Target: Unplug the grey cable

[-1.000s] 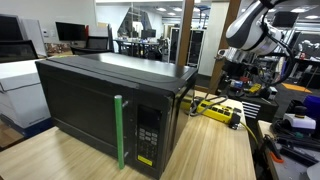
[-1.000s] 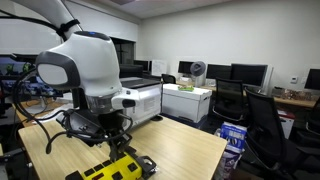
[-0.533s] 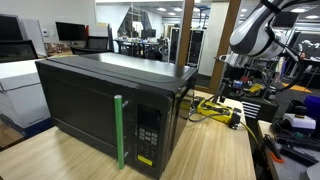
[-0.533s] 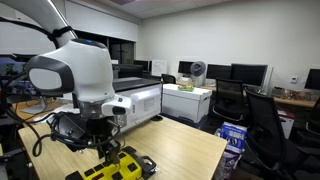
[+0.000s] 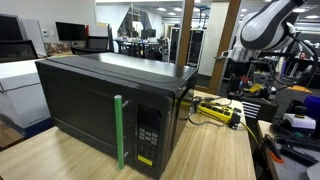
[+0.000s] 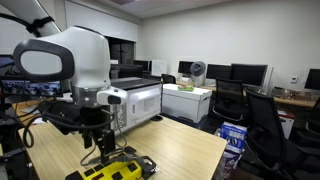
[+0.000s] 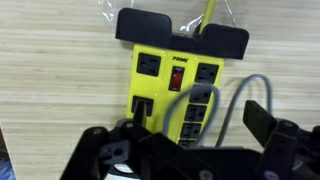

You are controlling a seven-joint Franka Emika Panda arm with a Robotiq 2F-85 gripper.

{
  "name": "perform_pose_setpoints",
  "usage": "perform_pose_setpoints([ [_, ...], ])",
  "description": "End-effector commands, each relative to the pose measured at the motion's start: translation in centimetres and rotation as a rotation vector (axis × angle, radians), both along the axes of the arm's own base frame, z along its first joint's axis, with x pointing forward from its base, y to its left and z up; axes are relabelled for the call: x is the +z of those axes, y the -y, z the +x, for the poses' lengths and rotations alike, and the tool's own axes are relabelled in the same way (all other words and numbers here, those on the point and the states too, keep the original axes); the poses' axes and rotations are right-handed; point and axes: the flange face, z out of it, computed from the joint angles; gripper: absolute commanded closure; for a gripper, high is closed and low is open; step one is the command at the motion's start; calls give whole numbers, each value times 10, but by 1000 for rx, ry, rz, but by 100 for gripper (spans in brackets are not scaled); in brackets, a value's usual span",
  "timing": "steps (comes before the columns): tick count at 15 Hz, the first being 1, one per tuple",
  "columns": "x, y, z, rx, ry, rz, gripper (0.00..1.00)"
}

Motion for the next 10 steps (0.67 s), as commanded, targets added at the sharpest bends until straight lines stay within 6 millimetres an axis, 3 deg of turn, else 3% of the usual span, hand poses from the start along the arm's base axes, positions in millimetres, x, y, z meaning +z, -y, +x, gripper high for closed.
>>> perform_pose_setpoints([
  [1,48,-9,-19,13,35,16,0],
  [5,86,-4,-27,-19,109,4,0],
  [8,88,0,-36,-15,83,7,0],
  [10,82,-9,-43,134,53,46,0],
])
